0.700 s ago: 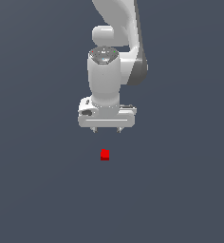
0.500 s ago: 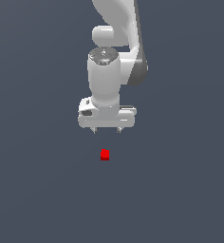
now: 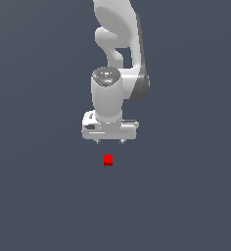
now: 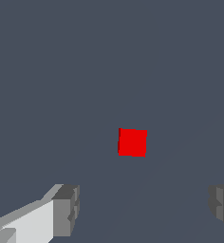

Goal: Pick up the red cube and move it to a goal position.

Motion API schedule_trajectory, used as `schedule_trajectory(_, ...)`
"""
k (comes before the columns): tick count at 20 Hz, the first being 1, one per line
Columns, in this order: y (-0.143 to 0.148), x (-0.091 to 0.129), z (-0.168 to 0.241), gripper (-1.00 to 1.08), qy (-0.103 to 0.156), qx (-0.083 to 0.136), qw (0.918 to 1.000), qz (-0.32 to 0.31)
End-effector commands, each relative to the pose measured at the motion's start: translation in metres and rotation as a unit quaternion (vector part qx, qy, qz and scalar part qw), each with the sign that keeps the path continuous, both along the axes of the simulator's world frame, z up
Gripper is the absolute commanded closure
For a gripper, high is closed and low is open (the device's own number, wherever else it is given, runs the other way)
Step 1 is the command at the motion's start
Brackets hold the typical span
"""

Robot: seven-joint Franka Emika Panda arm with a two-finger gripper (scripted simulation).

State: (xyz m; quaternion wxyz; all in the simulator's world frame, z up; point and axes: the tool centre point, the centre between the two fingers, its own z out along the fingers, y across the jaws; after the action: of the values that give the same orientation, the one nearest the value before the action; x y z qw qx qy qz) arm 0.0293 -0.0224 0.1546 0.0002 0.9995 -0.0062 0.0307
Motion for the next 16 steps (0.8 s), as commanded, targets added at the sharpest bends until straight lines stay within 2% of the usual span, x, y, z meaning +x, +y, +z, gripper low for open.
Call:
schedule_trajectory(1,-0.002,0.003,-0.019,-0.92,0.004,0.0,1.0,-0.005)
schedule_trajectory(9,-0.007,0.013,-0.088,-0.92,0.02,0.001,0.9995,-0.024)
schedule_trajectory(16,-0.011,0.019,-0.123,-0.92,0.028,0.001,0.999,-0.034)
